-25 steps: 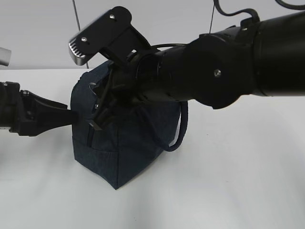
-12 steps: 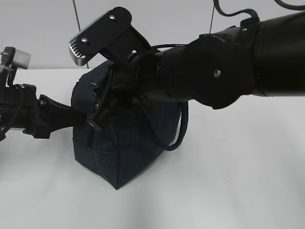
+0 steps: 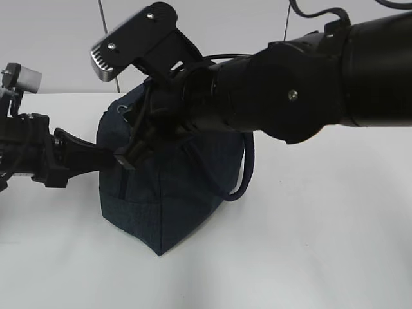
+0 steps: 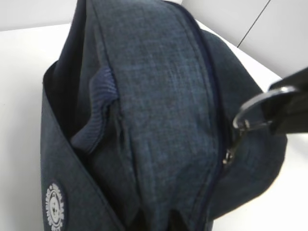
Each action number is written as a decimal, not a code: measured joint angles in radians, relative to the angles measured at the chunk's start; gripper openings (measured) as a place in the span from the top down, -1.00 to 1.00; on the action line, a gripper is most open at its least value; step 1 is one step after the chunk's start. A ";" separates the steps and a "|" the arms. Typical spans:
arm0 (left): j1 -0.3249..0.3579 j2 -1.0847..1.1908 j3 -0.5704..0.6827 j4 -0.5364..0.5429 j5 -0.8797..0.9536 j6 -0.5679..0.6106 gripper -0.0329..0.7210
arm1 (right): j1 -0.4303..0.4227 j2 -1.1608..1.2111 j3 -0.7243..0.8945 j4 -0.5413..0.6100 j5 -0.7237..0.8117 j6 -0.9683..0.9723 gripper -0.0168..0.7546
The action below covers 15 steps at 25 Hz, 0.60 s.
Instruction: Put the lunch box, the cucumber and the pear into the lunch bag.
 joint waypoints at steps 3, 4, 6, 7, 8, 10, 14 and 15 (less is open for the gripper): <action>0.000 0.000 0.000 0.008 0.006 0.000 0.89 | -0.007 0.000 -0.011 0.000 -0.005 0.000 0.96; 0.000 0.000 0.000 0.011 0.007 0.000 0.89 | -0.015 0.000 -0.013 0.000 -0.010 0.000 0.96; 0.000 0.000 0.000 0.012 0.007 -0.001 0.89 | -0.038 0.000 -0.017 0.000 -0.012 0.000 0.96; 0.000 0.000 -0.001 0.012 0.008 -0.001 0.89 | -0.049 0.000 -0.017 0.000 -0.012 0.000 0.96; 0.000 0.000 -0.001 0.011 0.011 -0.001 0.89 | -0.062 0.000 -0.017 0.000 -0.012 0.000 0.96; -0.002 0.000 -0.002 0.011 0.014 -0.003 0.89 | -0.085 0.000 -0.017 0.000 -0.012 0.000 0.96; -0.002 0.000 -0.002 0.011 0.015 -0.003 0.90 | -0.132 0.000 -0.017 0.000 -0.037 0.000 0.96; -0.002 0.000 -0.002 0.011 0.015 -0.003 0.90 | -0.141 0.000 -0.017 0.002 -0.044 0.000 0.96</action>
